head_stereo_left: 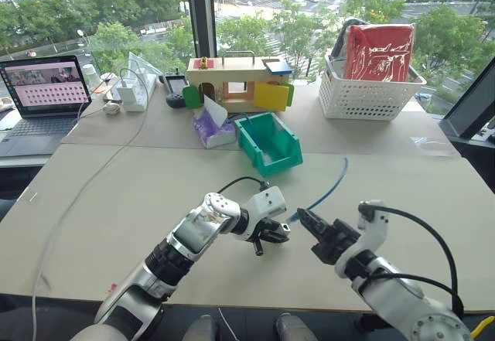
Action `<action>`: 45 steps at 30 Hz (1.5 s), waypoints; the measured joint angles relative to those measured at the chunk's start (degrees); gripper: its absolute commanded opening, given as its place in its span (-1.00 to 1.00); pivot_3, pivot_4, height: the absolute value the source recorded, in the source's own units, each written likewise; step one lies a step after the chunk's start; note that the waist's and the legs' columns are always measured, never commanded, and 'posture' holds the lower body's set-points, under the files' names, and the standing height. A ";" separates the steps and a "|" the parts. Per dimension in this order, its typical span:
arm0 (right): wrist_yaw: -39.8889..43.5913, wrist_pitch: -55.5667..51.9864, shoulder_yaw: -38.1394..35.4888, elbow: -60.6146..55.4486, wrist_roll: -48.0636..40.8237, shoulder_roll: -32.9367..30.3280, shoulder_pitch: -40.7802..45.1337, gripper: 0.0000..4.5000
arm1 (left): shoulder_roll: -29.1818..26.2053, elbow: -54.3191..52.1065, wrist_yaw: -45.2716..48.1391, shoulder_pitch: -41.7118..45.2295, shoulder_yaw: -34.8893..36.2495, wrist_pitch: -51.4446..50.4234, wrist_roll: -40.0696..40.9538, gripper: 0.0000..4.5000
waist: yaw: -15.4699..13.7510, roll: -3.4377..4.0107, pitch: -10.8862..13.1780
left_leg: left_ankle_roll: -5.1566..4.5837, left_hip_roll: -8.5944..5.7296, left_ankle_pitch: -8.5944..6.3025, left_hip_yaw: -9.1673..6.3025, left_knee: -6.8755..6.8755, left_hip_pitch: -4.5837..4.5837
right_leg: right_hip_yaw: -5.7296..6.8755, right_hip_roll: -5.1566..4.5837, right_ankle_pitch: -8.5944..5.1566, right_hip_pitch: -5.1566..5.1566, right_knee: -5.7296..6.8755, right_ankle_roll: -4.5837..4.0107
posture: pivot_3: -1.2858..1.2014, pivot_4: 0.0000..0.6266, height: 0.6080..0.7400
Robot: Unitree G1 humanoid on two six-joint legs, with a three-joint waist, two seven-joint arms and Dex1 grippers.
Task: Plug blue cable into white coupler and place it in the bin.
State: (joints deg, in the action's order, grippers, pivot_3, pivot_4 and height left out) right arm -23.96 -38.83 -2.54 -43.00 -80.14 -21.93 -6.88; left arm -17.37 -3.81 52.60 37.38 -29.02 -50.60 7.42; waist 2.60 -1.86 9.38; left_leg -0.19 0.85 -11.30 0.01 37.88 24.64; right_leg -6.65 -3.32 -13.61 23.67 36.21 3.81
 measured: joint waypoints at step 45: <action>3.90 -6.29 3.69 7.41 8.81 -4.99 7.74 -1.00 | 1.95 -4.21 -9.47 -1.68 2.77 -10.57 5.15 -0.71 | -0.19 0.01 -0.01 | 0.00 -0.04 0.00 0.00 0.00 -0.38 | 0.02 -0.03 -0.11 -0.42 -0.10 0.20 | 0.03 -0.52 0.83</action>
State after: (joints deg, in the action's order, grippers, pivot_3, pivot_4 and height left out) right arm -20.06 -45.12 1.15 -35.60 -71.33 -26.91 0.86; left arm -15.42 -8.02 43.13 35.70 -26.25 -61.16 12.58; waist 2.41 -1.86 9.38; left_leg -0.19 0.81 -11.30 0.01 37.88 24.26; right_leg -6.64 -3.35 -13.72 23.25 36.11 4.01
